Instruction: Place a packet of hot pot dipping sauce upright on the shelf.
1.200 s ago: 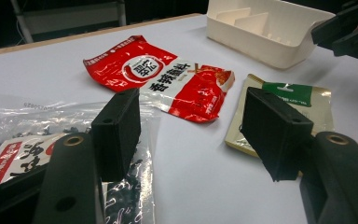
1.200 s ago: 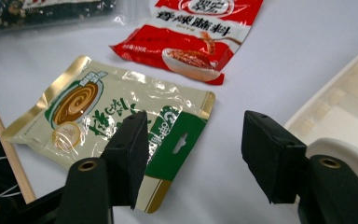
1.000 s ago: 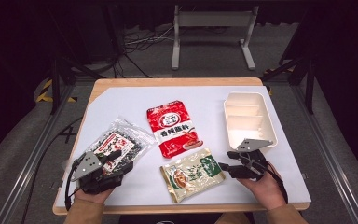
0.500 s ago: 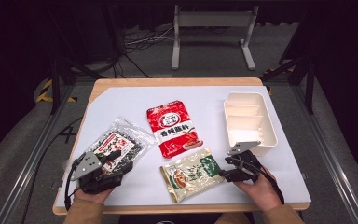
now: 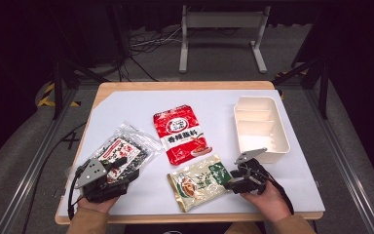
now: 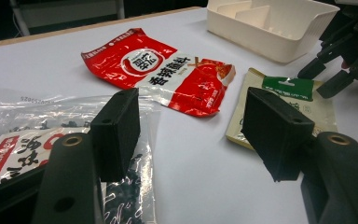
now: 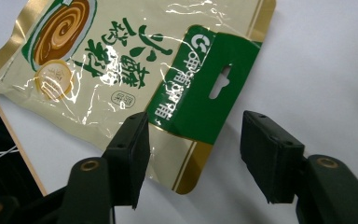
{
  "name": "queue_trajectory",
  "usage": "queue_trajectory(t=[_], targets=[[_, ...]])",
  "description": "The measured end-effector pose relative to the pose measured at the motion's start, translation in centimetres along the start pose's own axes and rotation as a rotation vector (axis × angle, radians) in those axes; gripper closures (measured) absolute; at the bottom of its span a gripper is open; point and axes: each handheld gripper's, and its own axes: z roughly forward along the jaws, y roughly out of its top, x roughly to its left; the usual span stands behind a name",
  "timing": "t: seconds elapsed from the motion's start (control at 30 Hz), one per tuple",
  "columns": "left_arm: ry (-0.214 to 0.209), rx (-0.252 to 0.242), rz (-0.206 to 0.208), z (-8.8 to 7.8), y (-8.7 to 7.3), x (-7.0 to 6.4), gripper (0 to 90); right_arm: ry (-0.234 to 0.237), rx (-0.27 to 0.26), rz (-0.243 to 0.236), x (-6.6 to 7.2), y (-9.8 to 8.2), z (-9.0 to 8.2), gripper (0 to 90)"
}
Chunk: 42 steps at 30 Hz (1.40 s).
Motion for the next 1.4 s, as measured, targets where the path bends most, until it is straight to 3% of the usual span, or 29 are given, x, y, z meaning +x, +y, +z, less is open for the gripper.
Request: queue_trajectory(t=[0.2, 0.43, 0.77, 0.93, 1.1, 1.17, 1.3, 1.33, 1.4], targets=[[0.006, -0.002, -0.006, 0.0, -0.1, 0.1, 36.5, 0.018, 0.009, -0.021, 0.3, 0.1, 0.3, 47.1], [0.007, -0.001, 0.0, 0.0, 0.0, 0.0, 36.4, 0.042, -0.031, -0.015, 0.6, 0.2, -0.2, 49.9], [0.007, -0.006, 0.002, 0.0, 0.0, -0.1, 36.4, 0.136, -0.03, 0.048, 0.3, 0.3, 0.5, 49.9], [0.009, -0.004, 0.008, 0.0, 0.0, -0.2, 36.4, 0.103, -0.009, 0.024, 1.0, 0.5, 1.1, 51.0], [0.011, -0.014, 0.013, 0.0, 0.0, -0.3, 36.6, 0.078, -0.009, 0.014, 1.3, 0.5, 1.3, 58.1], [0.01, -0.01, 0.017, -0.1, 0.1, -0.4, 36.7, 0.046, -0.012, 0.016, 1.5, 0.5, 1.3, 66.0], [0.014, -0.01, 0.021, 0.0, 0.0, -0.5, 36.7, 0.036, -0.01, 0.012, 1.7, 0.5, 1.3, 70.5], [0.013, -0.009, 0.021, 0.0, 0.0, -0.4, 36.7, 0.022, -0.006, 0.009, 1.7, 0.5, 1.4, 76.4], [0.013, -0.01, 0.02, 0.0, 0.0, -0.4, 36.7, 0.037, -0.004, 0.024, 1.7, 0.5, 1.4, 80.3]])
